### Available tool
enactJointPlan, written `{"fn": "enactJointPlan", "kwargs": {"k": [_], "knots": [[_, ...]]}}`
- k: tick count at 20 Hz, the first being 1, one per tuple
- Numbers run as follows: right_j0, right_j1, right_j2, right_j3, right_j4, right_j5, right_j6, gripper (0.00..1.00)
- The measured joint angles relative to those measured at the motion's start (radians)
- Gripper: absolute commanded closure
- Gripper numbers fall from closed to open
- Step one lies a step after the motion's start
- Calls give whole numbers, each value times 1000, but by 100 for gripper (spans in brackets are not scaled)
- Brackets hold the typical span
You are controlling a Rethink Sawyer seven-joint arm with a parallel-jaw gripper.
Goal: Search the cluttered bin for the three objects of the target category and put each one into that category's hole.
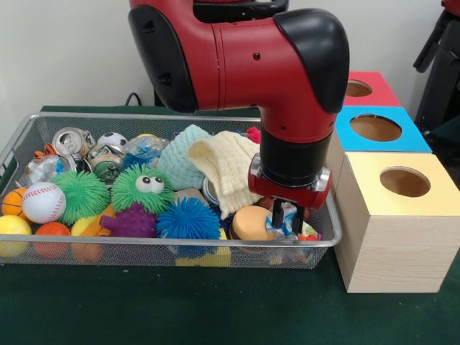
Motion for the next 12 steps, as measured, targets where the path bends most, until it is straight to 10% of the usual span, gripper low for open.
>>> {"fn": "enactJointPlan", "kwargs": {"k": [12], "knots": [[-10, -116, 55, 15, 39, 103, 0, 100]]}}
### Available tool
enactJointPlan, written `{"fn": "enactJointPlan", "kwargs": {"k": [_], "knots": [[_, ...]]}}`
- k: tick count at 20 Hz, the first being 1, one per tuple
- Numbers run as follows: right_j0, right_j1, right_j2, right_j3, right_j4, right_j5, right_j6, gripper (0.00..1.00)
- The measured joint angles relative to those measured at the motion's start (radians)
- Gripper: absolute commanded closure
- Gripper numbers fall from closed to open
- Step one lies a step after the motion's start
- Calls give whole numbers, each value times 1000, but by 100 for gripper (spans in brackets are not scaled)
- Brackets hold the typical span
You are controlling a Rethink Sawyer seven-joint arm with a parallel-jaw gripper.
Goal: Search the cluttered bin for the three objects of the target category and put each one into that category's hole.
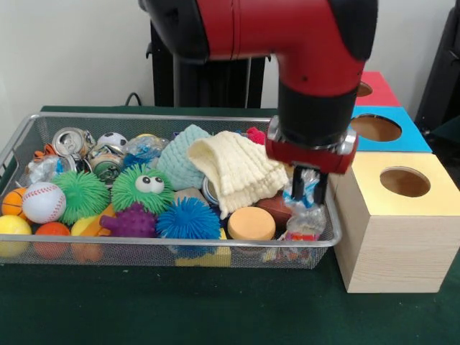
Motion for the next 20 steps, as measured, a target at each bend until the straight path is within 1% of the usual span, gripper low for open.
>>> {"fn": "enactJointPlan", "kwargs": {"k": [1, 4, 9, 16, 20], "knots": [[-3, -29, 13, -1, 13, 25, 0, 100], [-7, -74, 30, -3, 30, 63, 0, 100], [-14, -125, 52, -12, 42, 95, 0, 100], [-31, -166, 79, -13, 56, 96, 0, 100], [-47, -182, 85, 1, 59, 96, 0, 100]]}}
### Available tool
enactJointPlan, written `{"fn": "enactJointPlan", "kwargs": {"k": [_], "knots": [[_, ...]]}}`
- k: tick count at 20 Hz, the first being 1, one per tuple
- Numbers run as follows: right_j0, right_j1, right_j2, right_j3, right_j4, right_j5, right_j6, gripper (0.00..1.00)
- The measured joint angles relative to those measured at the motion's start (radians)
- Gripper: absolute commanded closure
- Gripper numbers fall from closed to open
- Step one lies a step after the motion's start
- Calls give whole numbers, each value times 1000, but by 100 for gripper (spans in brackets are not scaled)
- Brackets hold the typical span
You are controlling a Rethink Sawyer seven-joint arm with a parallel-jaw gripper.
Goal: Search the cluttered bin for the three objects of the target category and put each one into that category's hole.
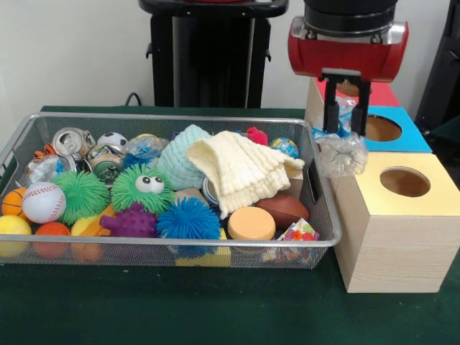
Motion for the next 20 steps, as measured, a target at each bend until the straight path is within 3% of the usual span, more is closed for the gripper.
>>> {"fn": "enactJointPlan", "kwargs": {"k": [9, 20], "knots": [[-40, -105, 0, 133, 19, 0, 0, 100], [-24, -201, 0, 246, 23, 0, 0, 100]]}}
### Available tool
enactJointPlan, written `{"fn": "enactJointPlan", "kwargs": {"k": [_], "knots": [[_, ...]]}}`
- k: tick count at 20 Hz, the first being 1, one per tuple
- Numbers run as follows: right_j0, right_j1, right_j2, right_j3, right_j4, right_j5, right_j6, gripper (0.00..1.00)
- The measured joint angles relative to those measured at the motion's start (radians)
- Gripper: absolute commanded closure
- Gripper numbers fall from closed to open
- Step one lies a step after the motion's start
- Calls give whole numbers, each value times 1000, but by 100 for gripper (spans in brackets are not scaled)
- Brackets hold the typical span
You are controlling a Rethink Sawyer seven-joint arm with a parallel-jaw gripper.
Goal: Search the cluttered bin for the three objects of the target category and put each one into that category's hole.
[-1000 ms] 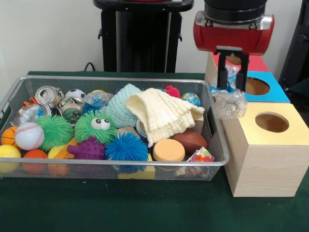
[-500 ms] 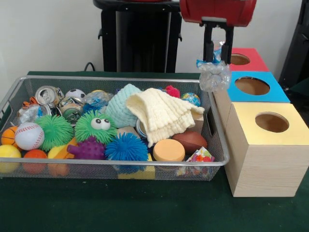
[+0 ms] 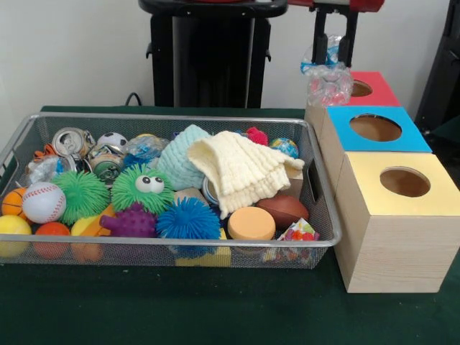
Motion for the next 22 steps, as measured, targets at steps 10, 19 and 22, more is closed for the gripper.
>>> {"fn": "enactJointPlan", "kwargs": {"k": [10, 19, 22], "knots": [[61, -56, 0, 49, 5, 0, 0, 100], [60, -19, 0, 38, 4, 0, 0, 100], [54, -1, 0, 36, 2, 0, 0, 100]]}}
